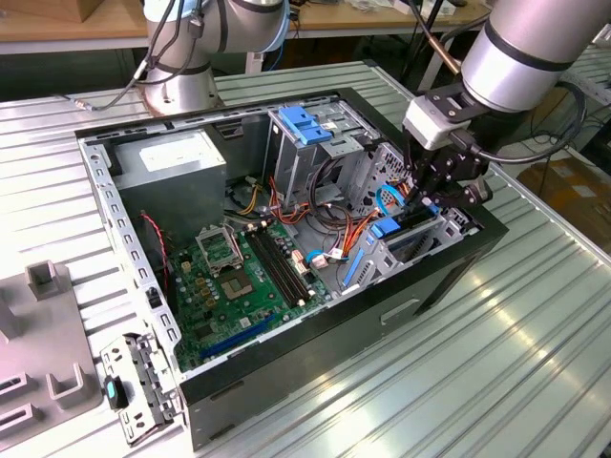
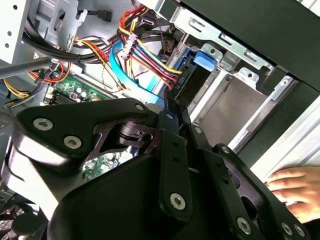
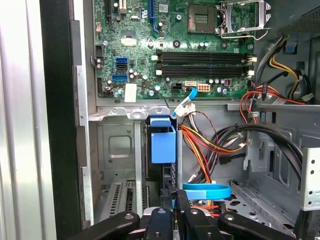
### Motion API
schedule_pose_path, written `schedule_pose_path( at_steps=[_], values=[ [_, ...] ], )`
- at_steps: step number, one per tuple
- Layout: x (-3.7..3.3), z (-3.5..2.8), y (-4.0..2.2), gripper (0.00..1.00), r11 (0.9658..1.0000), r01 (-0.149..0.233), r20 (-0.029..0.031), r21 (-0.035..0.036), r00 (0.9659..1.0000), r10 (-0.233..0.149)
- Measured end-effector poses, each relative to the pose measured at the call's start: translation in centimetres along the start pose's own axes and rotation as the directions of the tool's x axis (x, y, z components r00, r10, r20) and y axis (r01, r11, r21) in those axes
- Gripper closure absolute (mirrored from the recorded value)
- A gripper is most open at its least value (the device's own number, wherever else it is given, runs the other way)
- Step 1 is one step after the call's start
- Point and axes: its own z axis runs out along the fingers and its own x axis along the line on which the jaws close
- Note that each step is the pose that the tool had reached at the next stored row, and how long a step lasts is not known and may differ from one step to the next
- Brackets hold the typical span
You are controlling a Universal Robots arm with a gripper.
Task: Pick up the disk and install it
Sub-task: 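Insert the second disk wire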
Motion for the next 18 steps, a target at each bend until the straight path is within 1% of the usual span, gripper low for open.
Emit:
schedule_pose_path(
  at_steps=[2, 3, 4, 7, 12, 18],
  values=[
    [0.08, 0.03, 0.01, 0.84, 1.0000, -0.001, 0.0158, 0.0021, 0.9999, 0.001],
    [0.15, 0.05, 0.05, 0.84, 1.0000, -0.002, 0.0230, 0.0047, 0.9997, 0.002],
    [0.21, 0.08, 0.08, 0.84, 1.0000, -0.002, 0.0263, 0.0066, 0.9997, 0.002],
    [0.40, 0.23, 0.13, 0.84, 0.9999, -0.002, 0.0296, 0.0099, 0.9996, 0.002],
    [0.53, 0.36, 0.15, 0.84, 0.9999, -0.003, 0.0307, 0.0104, 0.9995, 0.003],
    [0.68, 0.67, 0.22, 0.84, 0.9999, -0.003, 0.0317, 0.0113, 0.9995, 0.003]
  ],
)
